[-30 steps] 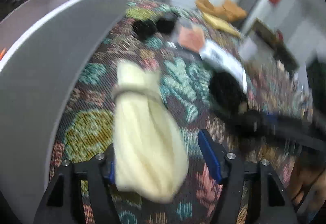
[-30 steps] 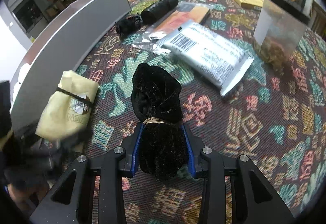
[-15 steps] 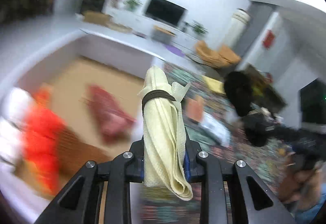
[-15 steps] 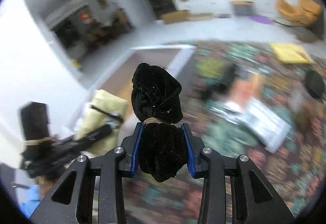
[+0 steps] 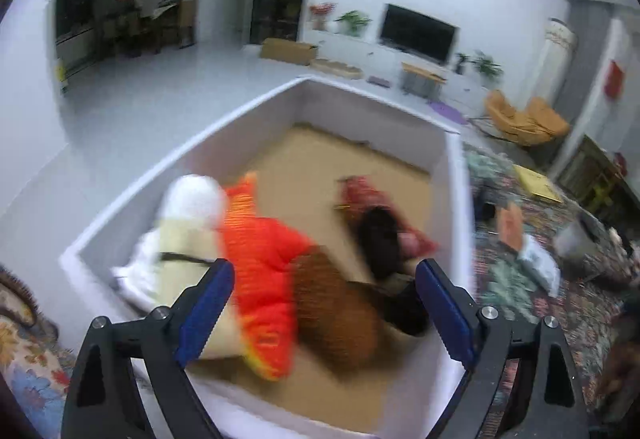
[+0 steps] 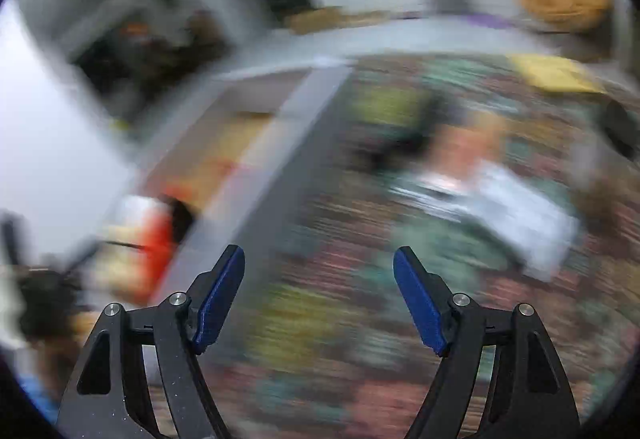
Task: Organize soft objects
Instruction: 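Carry the cream roll and black knitted item into the white bin and release both, then bring both open tools back over the table, then grasp the white barcode package with the right tool and lift it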
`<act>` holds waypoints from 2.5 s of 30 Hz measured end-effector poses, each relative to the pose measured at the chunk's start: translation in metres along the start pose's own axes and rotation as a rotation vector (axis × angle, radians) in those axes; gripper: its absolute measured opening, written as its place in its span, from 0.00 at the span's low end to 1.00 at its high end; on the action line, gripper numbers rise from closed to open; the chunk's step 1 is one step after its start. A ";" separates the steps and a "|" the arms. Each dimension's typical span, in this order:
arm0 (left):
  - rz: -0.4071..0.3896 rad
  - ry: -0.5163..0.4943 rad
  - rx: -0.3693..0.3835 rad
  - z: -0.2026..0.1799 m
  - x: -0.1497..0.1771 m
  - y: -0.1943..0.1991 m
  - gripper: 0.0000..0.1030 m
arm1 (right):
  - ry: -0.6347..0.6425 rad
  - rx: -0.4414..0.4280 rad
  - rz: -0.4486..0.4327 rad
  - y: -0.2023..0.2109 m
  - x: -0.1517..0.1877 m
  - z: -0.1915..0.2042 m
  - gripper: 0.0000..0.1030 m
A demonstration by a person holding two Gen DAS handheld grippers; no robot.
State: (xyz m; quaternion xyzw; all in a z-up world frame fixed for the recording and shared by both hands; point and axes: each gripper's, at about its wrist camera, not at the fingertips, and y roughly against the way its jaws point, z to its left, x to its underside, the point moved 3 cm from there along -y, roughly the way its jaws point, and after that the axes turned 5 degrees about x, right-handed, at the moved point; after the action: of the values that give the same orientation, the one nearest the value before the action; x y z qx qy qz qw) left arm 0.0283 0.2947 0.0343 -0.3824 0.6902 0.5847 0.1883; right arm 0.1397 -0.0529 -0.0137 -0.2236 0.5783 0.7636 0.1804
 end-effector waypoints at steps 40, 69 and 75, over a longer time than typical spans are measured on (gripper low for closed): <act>0.319 -0.503 0.206 -0.213 0.101 -0.194 1.00 | -0.183 0.482 -0.038 -0.014 0.110 -0.144 0.88; 0.300 -0.503 0.223 -0.211 0.101 -0.192 1.00 | 0.141 0.216 0.246 -0.122 -0.020 -0.110 0.75; 0.298 -0.503 0.220 -0.210 0.101 -0.191 1.00 | 0.028 0.370 0.153 -0.048 0.066 -0.132 0.75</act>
State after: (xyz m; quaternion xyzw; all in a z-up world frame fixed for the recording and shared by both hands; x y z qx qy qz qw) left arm 0.1467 0.0589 -0.1123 -0.0977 0.7298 0.6038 0.3055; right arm 0.1280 -0.1661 -0.1185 -0.1526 0.7266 0.6525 0.1516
